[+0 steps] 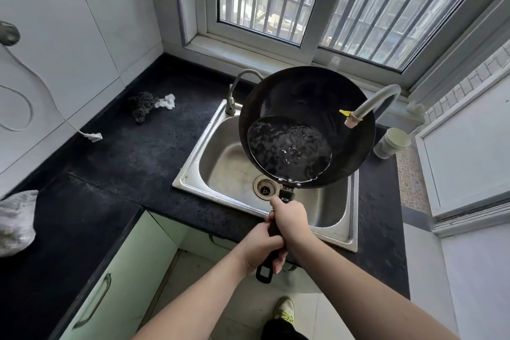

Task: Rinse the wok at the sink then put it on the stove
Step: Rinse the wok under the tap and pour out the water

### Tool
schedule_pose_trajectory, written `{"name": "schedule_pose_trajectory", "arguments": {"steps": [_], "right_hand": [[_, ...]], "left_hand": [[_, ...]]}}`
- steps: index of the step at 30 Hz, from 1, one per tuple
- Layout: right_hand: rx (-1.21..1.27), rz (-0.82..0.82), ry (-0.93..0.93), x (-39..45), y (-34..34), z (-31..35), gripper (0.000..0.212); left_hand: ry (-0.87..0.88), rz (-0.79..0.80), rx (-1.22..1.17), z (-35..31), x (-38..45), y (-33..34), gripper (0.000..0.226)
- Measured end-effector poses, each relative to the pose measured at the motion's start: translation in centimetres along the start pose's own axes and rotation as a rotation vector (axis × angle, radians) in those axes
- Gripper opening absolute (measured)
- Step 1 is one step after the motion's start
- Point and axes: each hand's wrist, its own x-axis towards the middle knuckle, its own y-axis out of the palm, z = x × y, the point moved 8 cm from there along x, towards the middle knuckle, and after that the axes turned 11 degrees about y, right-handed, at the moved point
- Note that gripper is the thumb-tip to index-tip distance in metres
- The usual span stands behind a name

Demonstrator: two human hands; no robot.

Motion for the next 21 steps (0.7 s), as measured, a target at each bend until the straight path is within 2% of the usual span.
{"name": "schedule_pose_trajectory", "arguments": {"steps": [10,21], "right_hand": [[0.052,0.006,0.088,-0.9,0.3,-2.5,0.034],[0.014,0.03,0.111,-1.2,1.2,-3.5,0.036]], "left_hand": [[-0.086,0.013,-0.086,1.4,-1.8,0.5,0.004],[-0.208,0.002,-0.277,2.1,-3.1,0.5,0.012]]}}
